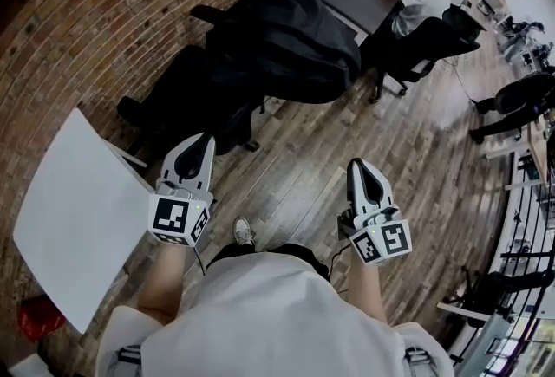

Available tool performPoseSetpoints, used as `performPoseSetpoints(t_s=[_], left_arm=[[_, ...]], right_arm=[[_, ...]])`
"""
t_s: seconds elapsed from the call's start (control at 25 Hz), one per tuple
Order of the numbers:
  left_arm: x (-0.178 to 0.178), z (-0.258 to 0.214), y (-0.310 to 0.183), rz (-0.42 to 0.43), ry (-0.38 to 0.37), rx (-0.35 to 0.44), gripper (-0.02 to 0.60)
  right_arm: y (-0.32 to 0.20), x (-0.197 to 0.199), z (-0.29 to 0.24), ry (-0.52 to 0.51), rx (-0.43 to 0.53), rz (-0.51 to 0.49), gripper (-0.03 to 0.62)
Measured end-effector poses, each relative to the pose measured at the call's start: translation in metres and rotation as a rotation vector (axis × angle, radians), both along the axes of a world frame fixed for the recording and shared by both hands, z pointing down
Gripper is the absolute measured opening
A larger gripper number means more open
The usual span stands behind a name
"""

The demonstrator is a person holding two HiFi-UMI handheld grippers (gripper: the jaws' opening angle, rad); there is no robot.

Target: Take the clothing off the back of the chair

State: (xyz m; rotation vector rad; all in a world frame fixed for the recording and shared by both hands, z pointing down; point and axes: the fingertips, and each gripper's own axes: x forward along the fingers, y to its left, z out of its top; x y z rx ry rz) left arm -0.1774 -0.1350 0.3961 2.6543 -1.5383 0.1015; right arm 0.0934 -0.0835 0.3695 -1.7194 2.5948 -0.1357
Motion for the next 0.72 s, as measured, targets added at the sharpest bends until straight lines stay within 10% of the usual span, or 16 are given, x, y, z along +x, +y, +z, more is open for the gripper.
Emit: performPoseSetpoints(t_s=[0.72], left_arm=[[0.036,-0.05,-0.051,-0.133,-0.068,0.141,0.035]], right_arm=[[-0.091,0.041,-0.031,-0.055,0.106,-0.123,0.02]])
